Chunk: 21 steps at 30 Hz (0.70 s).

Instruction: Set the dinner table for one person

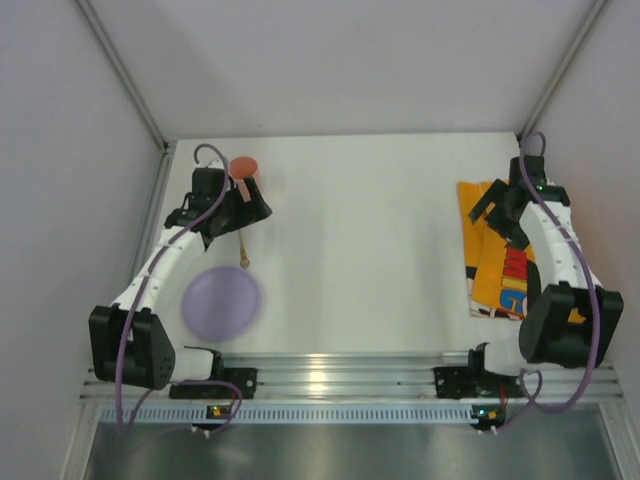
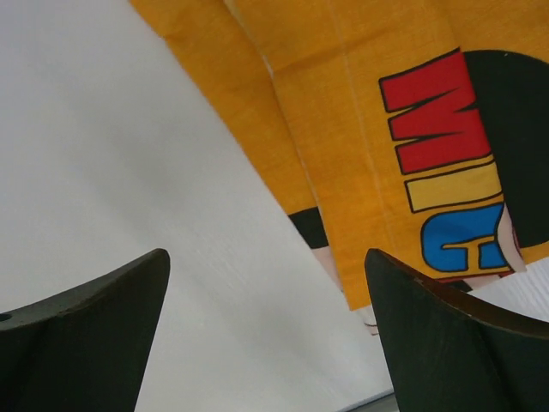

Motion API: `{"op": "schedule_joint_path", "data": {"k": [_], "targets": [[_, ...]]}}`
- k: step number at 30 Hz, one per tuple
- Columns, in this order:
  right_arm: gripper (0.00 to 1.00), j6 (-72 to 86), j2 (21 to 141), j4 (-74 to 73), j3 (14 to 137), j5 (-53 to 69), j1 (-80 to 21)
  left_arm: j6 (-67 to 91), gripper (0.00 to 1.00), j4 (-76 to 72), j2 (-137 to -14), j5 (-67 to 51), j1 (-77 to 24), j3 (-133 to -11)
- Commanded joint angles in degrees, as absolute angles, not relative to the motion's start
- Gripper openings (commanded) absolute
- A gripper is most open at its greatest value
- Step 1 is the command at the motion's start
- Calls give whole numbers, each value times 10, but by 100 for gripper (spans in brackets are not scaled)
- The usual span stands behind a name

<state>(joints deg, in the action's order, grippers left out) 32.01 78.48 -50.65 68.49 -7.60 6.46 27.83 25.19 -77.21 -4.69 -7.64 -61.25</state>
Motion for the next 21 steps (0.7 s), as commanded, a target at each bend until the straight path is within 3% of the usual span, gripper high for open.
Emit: {"op": "schedule_joint_path", "data": {"k": [1,9,21], "targets": [[93,299,864,-491,734,-113,96,298,95,271,-738,-93,-88,-598],[75,272,1015,-487,832,-167,103,277,94,285,-705,-131,-101,-565],[73,248,1171,-519,1007,-214,95,276,93,277,-707,-148,-102,-533]]}}
